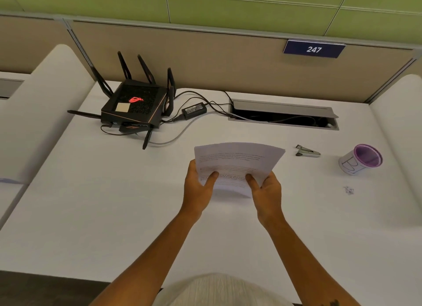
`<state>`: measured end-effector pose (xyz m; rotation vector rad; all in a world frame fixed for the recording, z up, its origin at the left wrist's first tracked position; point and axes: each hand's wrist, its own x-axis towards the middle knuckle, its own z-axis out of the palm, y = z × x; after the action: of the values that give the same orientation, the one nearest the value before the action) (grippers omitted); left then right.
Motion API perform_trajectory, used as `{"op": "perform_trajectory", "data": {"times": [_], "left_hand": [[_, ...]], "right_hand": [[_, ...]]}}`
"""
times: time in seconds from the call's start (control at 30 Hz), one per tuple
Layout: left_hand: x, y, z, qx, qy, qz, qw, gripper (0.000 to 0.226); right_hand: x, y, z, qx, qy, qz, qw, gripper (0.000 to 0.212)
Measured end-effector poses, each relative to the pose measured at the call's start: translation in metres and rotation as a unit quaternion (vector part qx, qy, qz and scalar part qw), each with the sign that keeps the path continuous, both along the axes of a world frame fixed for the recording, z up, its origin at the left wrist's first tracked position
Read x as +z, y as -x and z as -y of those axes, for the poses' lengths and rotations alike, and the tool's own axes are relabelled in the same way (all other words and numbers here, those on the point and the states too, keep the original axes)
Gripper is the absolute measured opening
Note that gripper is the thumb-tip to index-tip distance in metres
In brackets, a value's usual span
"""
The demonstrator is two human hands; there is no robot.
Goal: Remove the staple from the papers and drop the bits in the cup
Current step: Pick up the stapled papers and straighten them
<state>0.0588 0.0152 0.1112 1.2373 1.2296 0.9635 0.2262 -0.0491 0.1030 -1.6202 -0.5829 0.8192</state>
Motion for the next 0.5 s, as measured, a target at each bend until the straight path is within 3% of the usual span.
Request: {"op": "perform_trajectory", "data": {"times": [0.33, 0.5], "left_hand": [[-0.013, 0.003, 0.006, 0.009, 0.024, 0.002, 1.000, 0.035], [-0.014, 0.013, 0.001, -0.011, 0.037, -0.004, 0.999, 0.024]], "right_hand": [[-0.009, 0.000, 0.003, 0.011, 0.016, -0.004, 1.000, 0.037], [0.000, -0.015, 0.003, 0.067, 0.020, 0.008, 0.998, 0.034]]}}
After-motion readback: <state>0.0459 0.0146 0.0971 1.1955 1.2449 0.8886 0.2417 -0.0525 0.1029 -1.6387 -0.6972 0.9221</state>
